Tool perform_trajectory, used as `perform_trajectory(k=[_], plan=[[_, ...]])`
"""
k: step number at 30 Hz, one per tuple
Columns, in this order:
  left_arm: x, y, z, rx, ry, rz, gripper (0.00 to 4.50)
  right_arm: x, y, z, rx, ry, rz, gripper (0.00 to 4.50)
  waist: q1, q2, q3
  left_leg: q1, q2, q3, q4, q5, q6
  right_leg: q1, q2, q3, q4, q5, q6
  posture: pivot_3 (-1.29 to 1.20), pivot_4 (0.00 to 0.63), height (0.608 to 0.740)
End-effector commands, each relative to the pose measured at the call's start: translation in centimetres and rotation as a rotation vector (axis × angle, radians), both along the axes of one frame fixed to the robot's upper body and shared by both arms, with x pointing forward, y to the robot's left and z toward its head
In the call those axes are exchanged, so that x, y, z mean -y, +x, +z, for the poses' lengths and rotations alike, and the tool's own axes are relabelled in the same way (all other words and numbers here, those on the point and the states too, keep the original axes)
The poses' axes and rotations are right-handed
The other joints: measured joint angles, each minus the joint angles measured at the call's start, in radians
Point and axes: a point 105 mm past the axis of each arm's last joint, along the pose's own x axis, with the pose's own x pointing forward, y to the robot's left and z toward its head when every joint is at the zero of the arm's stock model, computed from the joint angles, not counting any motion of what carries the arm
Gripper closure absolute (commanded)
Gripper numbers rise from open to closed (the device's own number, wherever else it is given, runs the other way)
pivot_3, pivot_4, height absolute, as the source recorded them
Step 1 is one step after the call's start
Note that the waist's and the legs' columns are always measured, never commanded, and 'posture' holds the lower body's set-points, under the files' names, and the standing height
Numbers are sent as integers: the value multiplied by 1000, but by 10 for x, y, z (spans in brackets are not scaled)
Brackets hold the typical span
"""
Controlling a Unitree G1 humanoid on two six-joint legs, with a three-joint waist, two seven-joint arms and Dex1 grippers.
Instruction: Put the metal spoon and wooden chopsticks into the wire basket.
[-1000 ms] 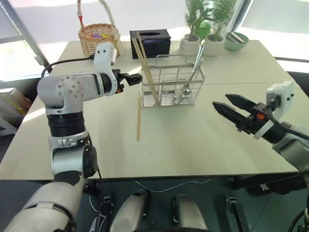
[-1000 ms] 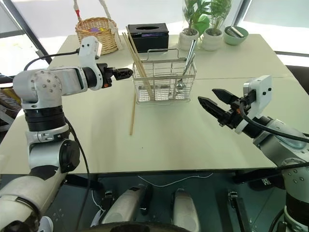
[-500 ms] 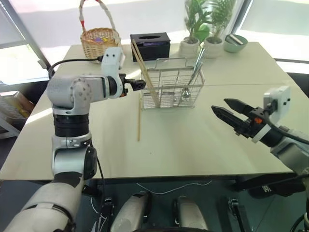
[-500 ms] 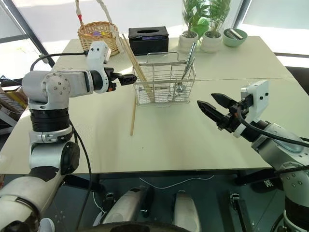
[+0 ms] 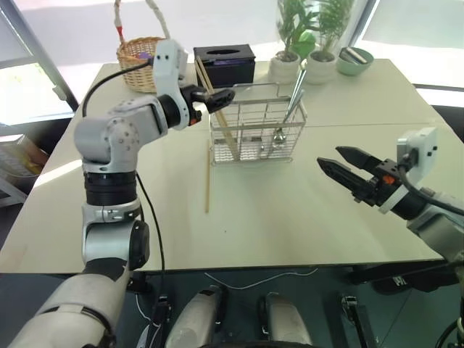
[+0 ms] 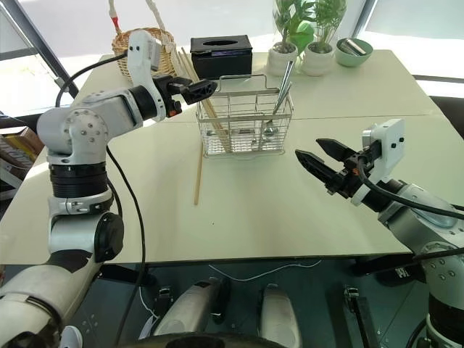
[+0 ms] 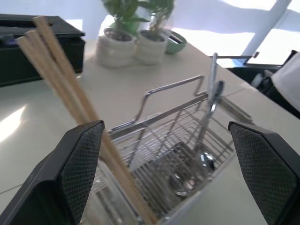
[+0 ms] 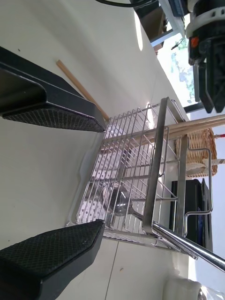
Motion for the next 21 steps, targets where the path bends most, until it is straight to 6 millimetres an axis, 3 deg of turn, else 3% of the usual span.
perform_trajectory(k=[1, 6, 12, 15, 18, 21], plan=[[2, -18, 16, 20, 30, -66, 36, -1, -3, 11, 54, -4, 8, 1430, 0, 0, 0, 0, 0, 0, 0, 0, 0, 0, 0, 0, 0, 0, 0, 0, 150, 725], [-8, -34, -12, -120, 224, -106, 36, -1, -2, 9, 49, -1, 11, 1430, -1, 0, 0, 1, 0, 0, 0, 0, 0, 0, 0, 0, 0, 0, 0, 0, 150, 725], [-20, -52, -33, -184, 313, -190, 36, -3, -3, 4, 36, 3, 11, 1430, 1, 0, 0, 1, 0, 0, -2, 0, 0, 0, 0, 1, 0, 0, 0, 0, 150, 725], [-25, -59, -55, -265, 388, -217, 36, -4, -3, 5, 36, 6, 12, 1430, 1, 0, 0, 1, 0, 0, -2, 0, 0, 0, 0, 1, 0, -1, -2, 0, 150, 725], [-32, -50, -74, -293, 445, -142, 36, -6, -2, 7, 40, 8, 14, 1430, 2, 1, 0, 2, 0, 0, -3, 0, 0, 0, 0, 1, 0, -2, -3, 0, 150, 725], [-43, -26, -103, -400, 434, 58, 36, -8, -3, 8, 43, 12, 15, 1430, 4, 1, 0, 2, 0, 0, -3, 0, 0, 0, 0, 1, -1, -2, -4, 0, 150, 725]])
